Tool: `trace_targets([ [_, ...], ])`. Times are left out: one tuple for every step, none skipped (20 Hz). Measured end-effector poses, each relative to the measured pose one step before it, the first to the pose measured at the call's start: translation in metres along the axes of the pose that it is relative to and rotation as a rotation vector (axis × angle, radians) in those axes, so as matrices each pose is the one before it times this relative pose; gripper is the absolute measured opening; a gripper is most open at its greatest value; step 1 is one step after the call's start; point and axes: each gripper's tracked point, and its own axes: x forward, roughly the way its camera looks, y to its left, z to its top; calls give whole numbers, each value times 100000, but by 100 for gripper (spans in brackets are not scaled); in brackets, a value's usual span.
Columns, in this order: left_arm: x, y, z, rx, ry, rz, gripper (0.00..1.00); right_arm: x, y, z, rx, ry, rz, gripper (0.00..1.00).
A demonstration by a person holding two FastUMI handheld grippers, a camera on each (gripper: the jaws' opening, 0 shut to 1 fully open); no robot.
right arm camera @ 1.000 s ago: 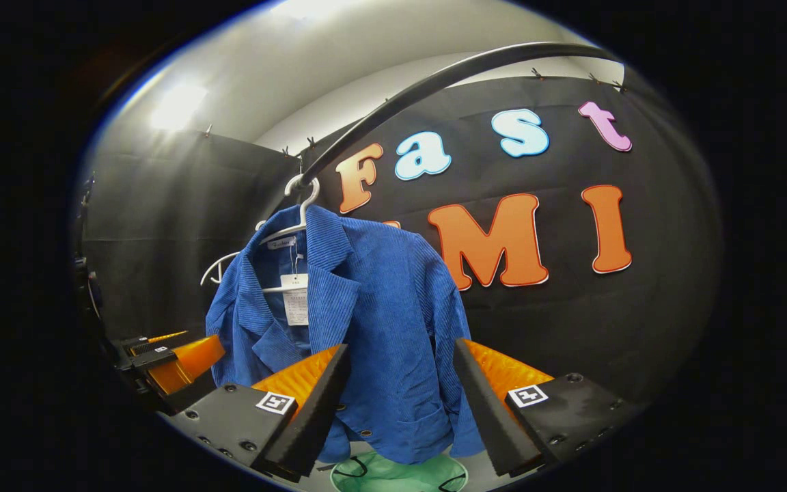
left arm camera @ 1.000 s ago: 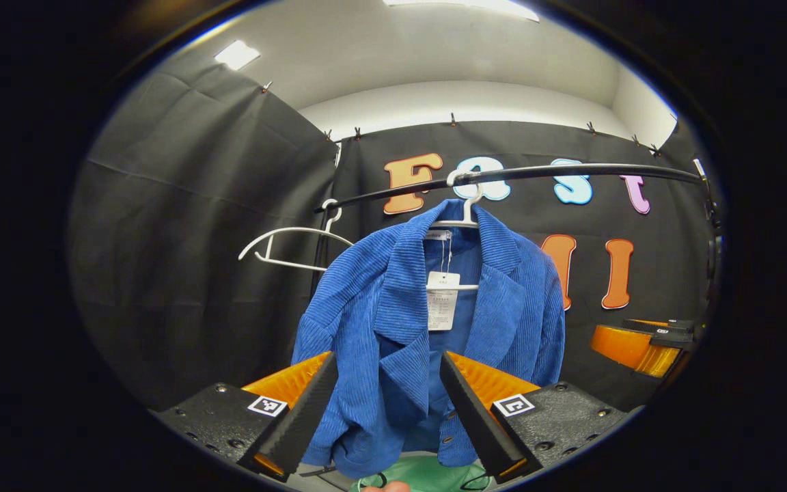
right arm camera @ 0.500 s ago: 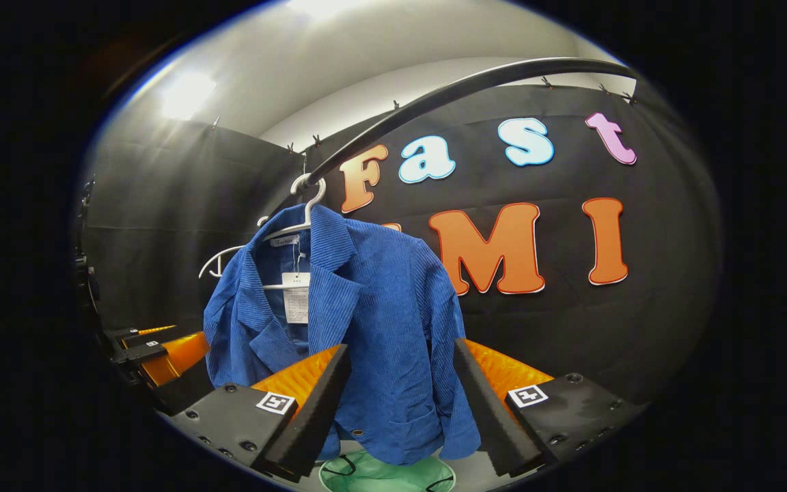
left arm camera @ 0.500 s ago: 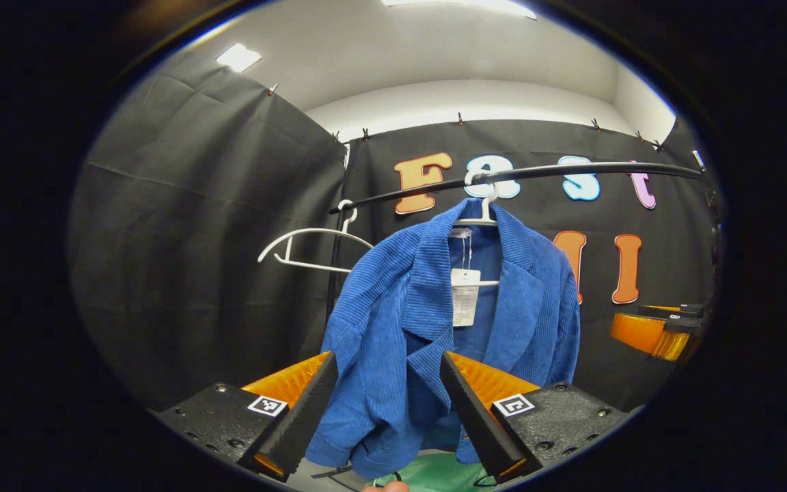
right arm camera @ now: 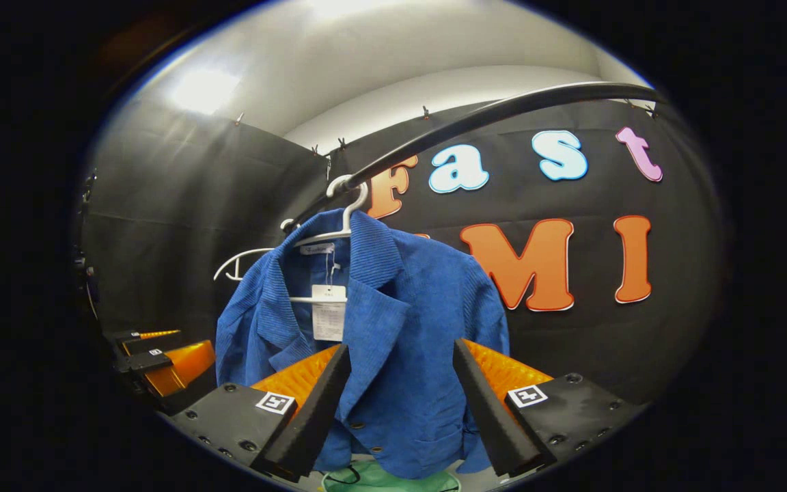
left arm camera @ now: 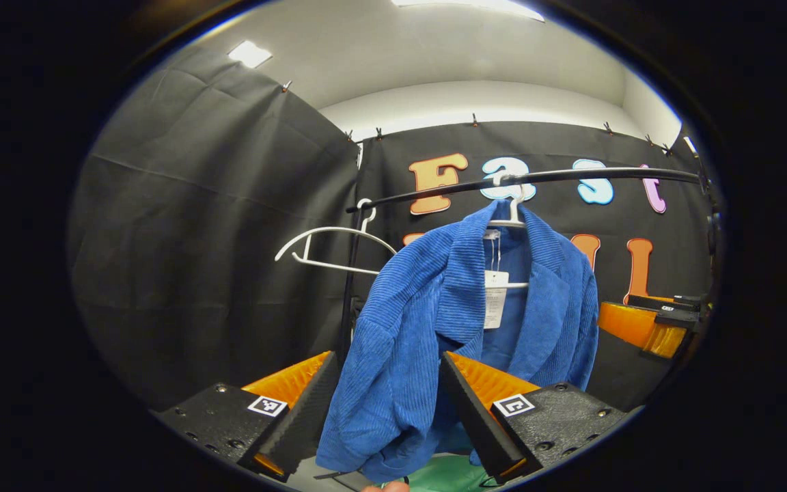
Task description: Grasp the clothes on the hanger with both hands and then place them into the laundry hamper below.
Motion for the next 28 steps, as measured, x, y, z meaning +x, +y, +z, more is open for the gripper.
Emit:
trace_targets([
  [391,484,-14,259,94,-352,96,698,619,-430,1713,709,589,98],
  [258,358,-55,644,40,-691,95,833,535,-718,1195,1384,47,98],
  [270,383,-147,1099,143,-984,94,897,709,-828,738,1999,121,98],
  [365,477,-181,1207,127,-919,93,891,665,-796,409,1633,-222,98],
  [356,429,-261,757,309,-1375,92,725,367,-501,135,395,-2061,89],
  [347,351,-323,315,704,-1799,92,849,183,-458,-440,-192,-3076,98],
  [379,393,-403,150,917,-1816,92,778,133,-576,-698,-111,-3979,98],
  [361,518,-416,-159,857,-1625,92,954,-68,-765,-74,444,-5059,98],
  [365,466,-173,-589,456,-1590,92,922,53,-768,871,829,-3842,98],
  [394,578,-157,-921,62,-1475,92,1086,-138,-925,2394,1252,-4690,89],
  [323,624,1,-1120,-264,-1306,92,995,21,-745,2541,1573,-3438,98],
  [83,648,-112,-994,-89,-1118,95,954,-299,-993,1493,1867,-3733,98],
  [43,611,-103,-445,228,-784,95,1068,-477,-1090,1052,1773,-3829,98],
  [100,639,-72,196,126,-448,92,994,-594,-1167,3,2323,-3574,98],
  [59,469,62,570,-185,-242,92,752,-982,-990,-331,1637,-3946,98],
  [7,390,-42,703,-272,-101,98,759,-1170,-769,-264,1600,-3685,98],
  [30,153,-51,748,-254,18,98,411,-977,-376,200,1167,-1989,99],
  [79,-56,-186,756,247,298,92,421,-1105,36,115,-138,-1056,100],
  [-34,-234,-298,375,285,589,95,303,-1278,214,-586,-344,-1405,100],
  [-208,-381,-165,-167,324,866,98,372,-1405,330,-1174,-460,-734,100],
  [-232,-522,-250,-633,515,1317,95,301,-1345,357,-997,-85,-415,100],
  [-302,-659,-472,-1116,1261,1843,95,104,-1087,481,564,43,1000,88],
  [-392,-572,-557,-1330,1591,2110,95,79,-730,512,1735,-117,3130,83],
  [-324,-558,-586,-1567,1565,2200,92,-37,-415,396,1368,150,3900,78],
  [-370,-681,-492,-1706,1301,1881,92,-128,-546,414,246,419,2981,58],
  [-500,-693,-465,-1482,1054,1426,95,-325,-519,419,-246,-55,2148,37],
  [-415,-767,-409,-988,864,962,92,-401,-225,444,-1050,-601,2872,17],
  [-311,-756,-398,-730,524,701,92,-308,-75,734,-1677,-1999,2958,17],
])
